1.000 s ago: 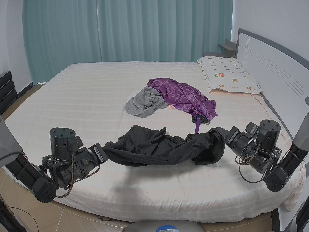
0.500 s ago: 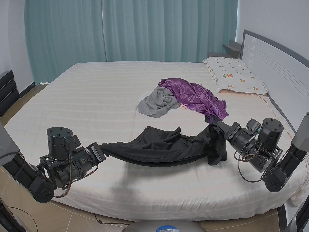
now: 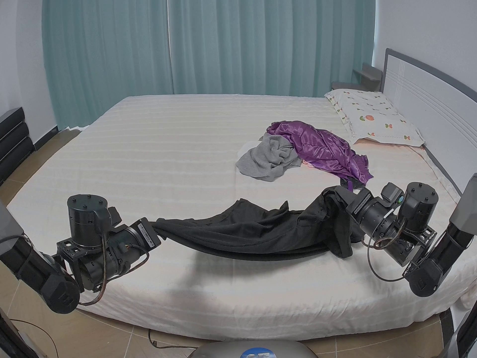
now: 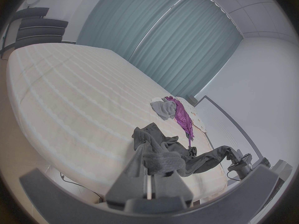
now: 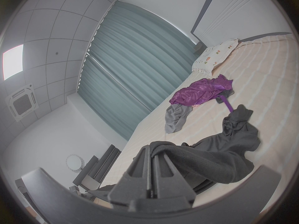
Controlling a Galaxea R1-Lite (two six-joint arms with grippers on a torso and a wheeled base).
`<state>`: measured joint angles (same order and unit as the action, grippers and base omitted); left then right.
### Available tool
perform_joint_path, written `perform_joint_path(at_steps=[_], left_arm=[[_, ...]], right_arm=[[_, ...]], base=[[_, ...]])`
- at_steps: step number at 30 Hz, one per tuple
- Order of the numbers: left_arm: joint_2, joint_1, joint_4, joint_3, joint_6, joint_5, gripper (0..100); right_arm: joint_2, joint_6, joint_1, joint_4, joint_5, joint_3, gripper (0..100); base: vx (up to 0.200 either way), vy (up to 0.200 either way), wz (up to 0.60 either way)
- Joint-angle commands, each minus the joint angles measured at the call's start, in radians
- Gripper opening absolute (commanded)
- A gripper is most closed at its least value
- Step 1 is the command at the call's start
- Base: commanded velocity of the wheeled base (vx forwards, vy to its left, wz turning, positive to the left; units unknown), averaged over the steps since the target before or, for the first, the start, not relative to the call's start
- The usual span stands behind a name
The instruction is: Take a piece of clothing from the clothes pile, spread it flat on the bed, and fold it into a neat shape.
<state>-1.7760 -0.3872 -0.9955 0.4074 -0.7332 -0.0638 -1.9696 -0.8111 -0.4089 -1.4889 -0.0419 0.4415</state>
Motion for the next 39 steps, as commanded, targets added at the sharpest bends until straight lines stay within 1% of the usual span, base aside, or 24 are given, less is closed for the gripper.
perform_joint_path(at_steps=[1, 9, 17, 23, 35, 39], left_arm=[[0.012, -0.001, -0.002, -0.001, 0.000, -0.001, 0], [0.041, -0.002, 0.000, -0.002, 0.000, -0.005, 0], [0.050, -0.004, 0.000, -0.004, 0.001, -0.007, 0], [0.052, -0.004, 0.002, -0.004, 0.001, -0.007, 0], [0.052, -0.004, 0.000, -0.006, 0.001, -0.008, 0], [0.047, -0.004, 0.000, -0.012, 0.001, -0.024, 0]], right_arm=[[-0.003, 0.000, -0.001, -0.001, 0.000, 0.000, 0], [-0.002, -0.020, -0.001, -0.001, -0.001, 0.005, 0], [0.012, -0.022, -0.001, -0.002, -0.001, 0.003, 0], [-0.009, -0.022, -0.001, -0.051, -0.001, 0.000, 0], [-0.006, -0.022, -0.002, -0.053, -0.003, -0.003, 0], [-0.012, -0.022, -0.007, -0.053, -0.003, -0.009, 0]], base=[[0.000, 0.200, 0.00], [0.000, 0.200, 0.00], [0.000, 0.200, 0.00], [0.000, 0.200, 0.00], [0.000, 0.200, 0.00], [0.000, 0.200, 0.00]])
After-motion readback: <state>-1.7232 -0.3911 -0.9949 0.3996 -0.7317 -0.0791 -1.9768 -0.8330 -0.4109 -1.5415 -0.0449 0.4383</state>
